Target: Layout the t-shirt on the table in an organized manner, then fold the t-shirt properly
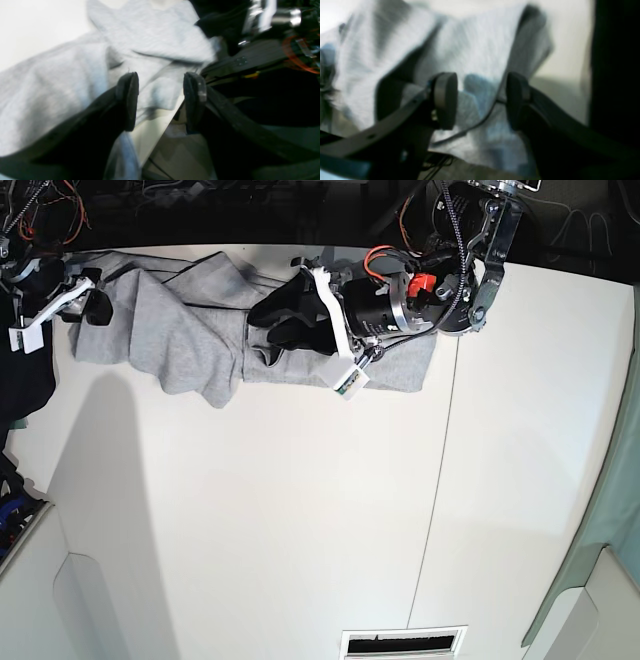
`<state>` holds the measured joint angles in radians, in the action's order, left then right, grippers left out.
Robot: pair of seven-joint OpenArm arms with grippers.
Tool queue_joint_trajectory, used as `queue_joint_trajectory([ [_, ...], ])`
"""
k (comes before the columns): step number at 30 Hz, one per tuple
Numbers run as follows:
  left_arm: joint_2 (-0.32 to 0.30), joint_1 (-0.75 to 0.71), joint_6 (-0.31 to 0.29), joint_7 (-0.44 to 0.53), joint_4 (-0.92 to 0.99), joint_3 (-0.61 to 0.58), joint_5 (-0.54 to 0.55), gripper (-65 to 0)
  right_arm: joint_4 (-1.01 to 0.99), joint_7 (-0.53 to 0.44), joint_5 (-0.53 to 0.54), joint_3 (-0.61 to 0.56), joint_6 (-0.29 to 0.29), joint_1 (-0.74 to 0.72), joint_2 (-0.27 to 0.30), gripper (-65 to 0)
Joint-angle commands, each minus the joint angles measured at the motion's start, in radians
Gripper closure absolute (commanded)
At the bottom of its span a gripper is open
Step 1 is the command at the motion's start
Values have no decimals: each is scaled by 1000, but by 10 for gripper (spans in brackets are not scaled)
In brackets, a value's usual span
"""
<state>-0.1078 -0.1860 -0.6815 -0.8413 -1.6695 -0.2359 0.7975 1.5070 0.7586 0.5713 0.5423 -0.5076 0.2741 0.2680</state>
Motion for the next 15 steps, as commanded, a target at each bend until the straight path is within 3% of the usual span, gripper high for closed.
queue_joint_trajectory([
  [1, 5, 8, -17, 13, -32, 0, 34, -316, -5, -23, 24, 8, -6, -2, 14, -313],
  [6, 5, 8, -17, 13, -89, 32, 37, -315, -68, -22, 78, 6, -29, -2, 14, -313],
  [13, -26, 2, -17, 23, -86, 230, 4, -314, -71, -18, 116, 4, -47, -2, 12, -309],
  [15, -57, -2, -17, 40, -53, 254, -23, -314, -71, -18, 128, 3, -46, -2, 12, -240],
])
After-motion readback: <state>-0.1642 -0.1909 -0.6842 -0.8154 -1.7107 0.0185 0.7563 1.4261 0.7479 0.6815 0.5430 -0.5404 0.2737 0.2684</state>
